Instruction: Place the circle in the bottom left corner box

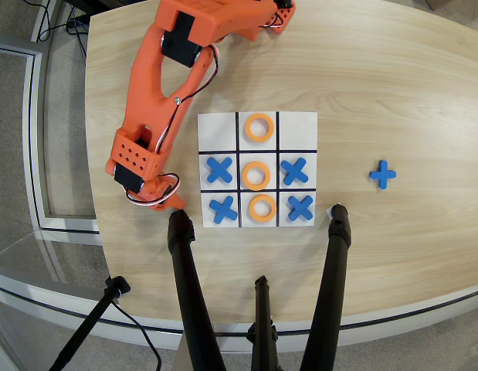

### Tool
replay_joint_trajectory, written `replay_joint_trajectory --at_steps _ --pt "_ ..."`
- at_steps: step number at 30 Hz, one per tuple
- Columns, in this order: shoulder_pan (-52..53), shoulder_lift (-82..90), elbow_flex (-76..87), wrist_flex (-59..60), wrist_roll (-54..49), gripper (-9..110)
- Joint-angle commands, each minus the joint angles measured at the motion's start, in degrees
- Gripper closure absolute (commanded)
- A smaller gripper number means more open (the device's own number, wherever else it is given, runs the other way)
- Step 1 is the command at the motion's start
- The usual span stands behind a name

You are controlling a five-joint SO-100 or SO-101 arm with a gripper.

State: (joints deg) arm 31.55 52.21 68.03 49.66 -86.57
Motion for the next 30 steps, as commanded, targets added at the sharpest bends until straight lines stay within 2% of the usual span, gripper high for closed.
replay_joint_trajectory --at_steps 1,18,30 --pt "0.4 -1.2 -2.1 -2.0 0.4 70" --pt "5.0 -2.3 -3.8 -1.8 -2.2 70" --pt "4.8 5.1 -0.2 19.3 -5.0 72"
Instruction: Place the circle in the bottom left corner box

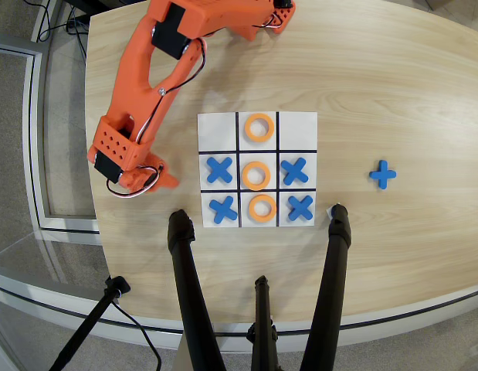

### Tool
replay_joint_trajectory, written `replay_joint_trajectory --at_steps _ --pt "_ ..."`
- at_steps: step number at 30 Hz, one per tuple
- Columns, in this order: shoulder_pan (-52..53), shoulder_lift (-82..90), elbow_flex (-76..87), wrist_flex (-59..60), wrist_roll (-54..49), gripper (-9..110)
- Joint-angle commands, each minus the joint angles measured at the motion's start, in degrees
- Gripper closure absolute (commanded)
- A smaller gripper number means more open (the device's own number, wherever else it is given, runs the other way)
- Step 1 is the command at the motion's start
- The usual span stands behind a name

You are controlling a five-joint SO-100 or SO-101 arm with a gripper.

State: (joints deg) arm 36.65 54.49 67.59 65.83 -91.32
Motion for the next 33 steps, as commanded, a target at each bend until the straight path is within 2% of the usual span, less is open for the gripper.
replay_joint_trajectory --at_steps 1,7,14,17,22,26,33 --pt "-0.4 2.9 0.6 3.5 -0.2 73" --pt "-0.9 0.9 1.3 -6.9 2.1 75" --pt "-0.9 -1.8 0.3 -15.4 3.3 90" --pt "-0.4 -1.8 0.2 -14.5 2.9 101" --pt "0.9 0.0 0.6 -11.7 0.7 102" --pt "1.0 2.2 0.3 -4.4 -1.0 102" --pt "-1.9 9.0 -1.2 5.4 2.2 102"
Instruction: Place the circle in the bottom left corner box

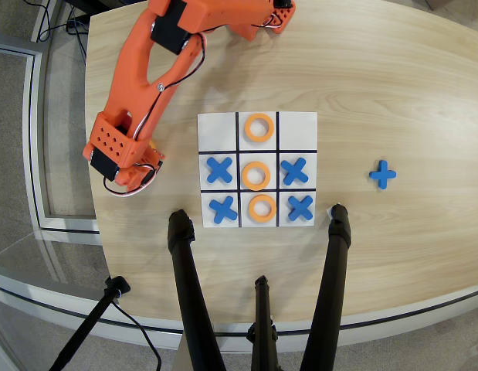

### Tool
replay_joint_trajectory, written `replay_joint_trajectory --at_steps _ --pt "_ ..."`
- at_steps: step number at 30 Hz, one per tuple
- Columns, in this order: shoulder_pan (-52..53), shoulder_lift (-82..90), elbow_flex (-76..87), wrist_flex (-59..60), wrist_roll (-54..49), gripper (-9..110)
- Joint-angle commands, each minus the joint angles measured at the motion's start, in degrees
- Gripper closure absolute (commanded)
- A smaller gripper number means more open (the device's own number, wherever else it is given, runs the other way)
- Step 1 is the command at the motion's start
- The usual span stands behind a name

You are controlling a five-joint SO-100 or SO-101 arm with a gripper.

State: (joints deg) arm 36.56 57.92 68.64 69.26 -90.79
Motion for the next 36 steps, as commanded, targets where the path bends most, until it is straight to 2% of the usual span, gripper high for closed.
replay_joint_trajectory --at_steps 1,6,10,15,21,26,36 --pt "-2.5 6.8 -2.6 1.9 2.7 102" --pt "-5.8 13.3 -5.9 1.1 7.7 102" --pt "-9.5 20.7 -2.2 5.4 7.7 102" --pt "-15.8 36.8 18.5 3.7 7.1 102" --pt "-26.3 57.7 48.6 -4.7 7.1 102" --pt "-35.7 69.1 65.4 -10.1 9.9 102" --pt "-51.0 70.3 66.4 -11.5 22.3 102"
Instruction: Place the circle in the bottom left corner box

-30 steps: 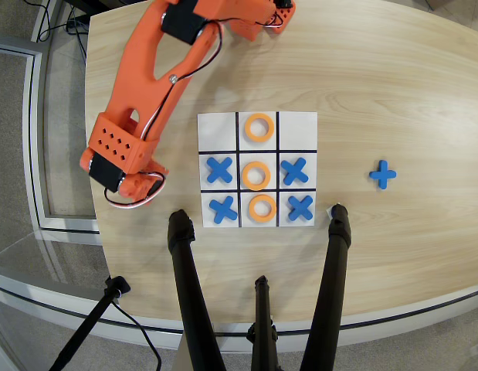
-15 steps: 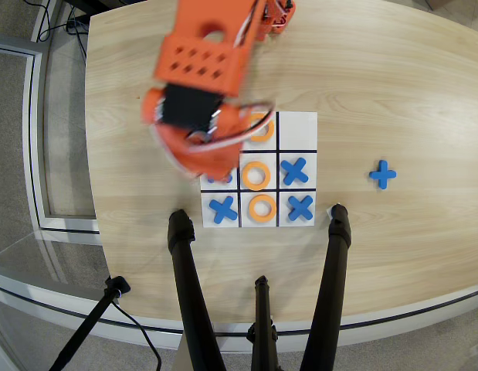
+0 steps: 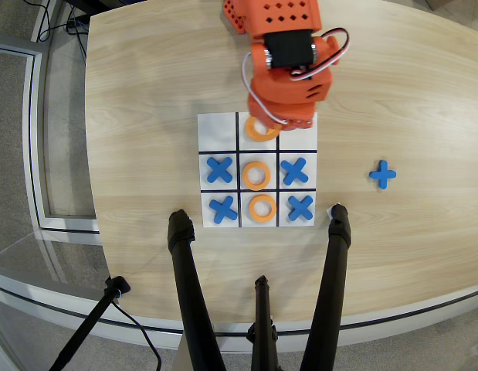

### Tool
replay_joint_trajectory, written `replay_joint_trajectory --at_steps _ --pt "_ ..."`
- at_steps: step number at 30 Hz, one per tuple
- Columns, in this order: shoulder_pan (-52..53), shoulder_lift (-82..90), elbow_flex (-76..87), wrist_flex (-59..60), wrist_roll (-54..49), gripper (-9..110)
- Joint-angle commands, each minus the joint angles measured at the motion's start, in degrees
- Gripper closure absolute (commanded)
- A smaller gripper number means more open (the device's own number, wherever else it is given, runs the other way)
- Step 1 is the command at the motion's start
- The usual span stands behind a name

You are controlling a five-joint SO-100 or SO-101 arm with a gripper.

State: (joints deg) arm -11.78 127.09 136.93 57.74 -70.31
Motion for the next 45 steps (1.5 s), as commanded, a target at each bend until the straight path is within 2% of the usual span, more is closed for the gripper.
replay_joint_trajectory --at_steps 1,9,22,31,45 --pt "-3.7 1.0 -2.4 0.3 2.4 102" --pt "-9.8 -3.3 -2.9 -0.8 3.9 102" --pt "-11.7 -17.8 -7.0 -9.1 5.6 102" --pt "-15.6 -20.2 -6.6 -9.7 8.7 102" --pt "-12.4 -26.0 -7.6 -12.9 8.2 102"
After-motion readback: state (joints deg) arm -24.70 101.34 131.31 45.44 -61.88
